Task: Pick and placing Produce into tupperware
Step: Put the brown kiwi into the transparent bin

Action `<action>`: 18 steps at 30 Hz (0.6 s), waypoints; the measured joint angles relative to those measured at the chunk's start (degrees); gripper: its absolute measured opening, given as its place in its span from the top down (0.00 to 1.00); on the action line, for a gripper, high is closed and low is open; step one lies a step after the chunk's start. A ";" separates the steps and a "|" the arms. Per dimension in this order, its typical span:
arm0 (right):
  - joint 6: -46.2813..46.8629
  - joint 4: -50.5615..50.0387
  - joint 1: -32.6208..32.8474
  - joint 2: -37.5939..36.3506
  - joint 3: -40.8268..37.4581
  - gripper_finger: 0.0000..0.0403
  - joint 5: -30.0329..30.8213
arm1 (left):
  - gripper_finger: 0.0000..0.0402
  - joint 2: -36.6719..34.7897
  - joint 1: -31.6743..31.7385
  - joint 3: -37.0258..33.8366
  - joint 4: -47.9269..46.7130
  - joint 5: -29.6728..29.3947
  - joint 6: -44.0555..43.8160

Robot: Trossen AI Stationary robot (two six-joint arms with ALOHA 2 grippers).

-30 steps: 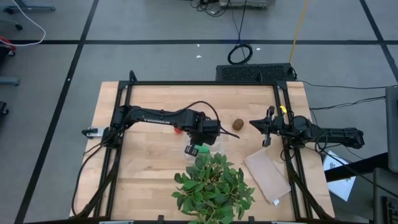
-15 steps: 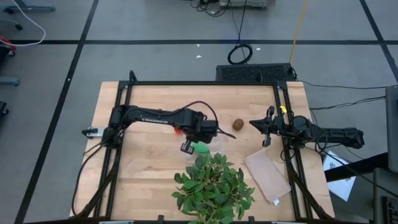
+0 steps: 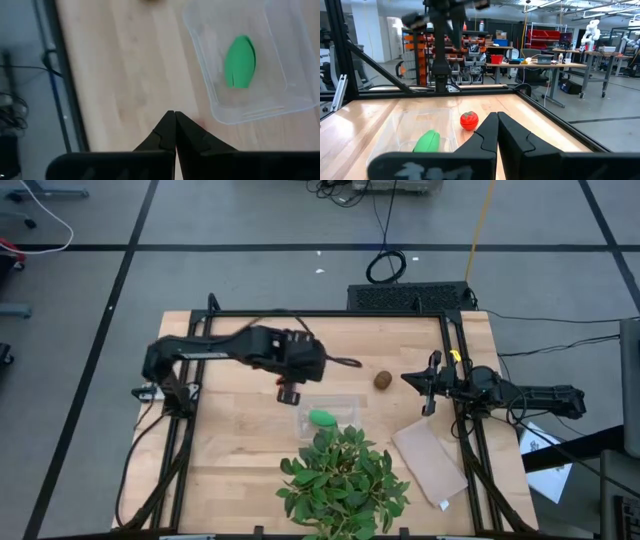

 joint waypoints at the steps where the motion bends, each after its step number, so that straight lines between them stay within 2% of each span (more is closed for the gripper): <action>1: 0.00 0.00 0.00 -0.02 0.00 1.00 0.00 | 1.00 -1.03 -0.06 0.00 0.50 -0.41 0.04; 6: 0.00 -0.04 0.00 0.00 -0.02 1.00 0.00 | 1.00 -6.39 0.11 0.02 3.07 -0.41 0.13; 10: 0.01 -0.02 0.00 0.00 -0.01 1.00 0.00 | 1.00 -9.92 0.73 0.09 4.47 3.71 1.60; 13: 0.17 -0.04 0.00 0.00 -0.02 1.00 0.00 | 1.00 -12.44 1.48 0.07 4.24 4.18 3.36; 18: 0.44 -0.04 0.00 -0.01 -0.01 1.00 0.00 | 1.00 -15.87 6.13 0.07 3.78 4.05 4.97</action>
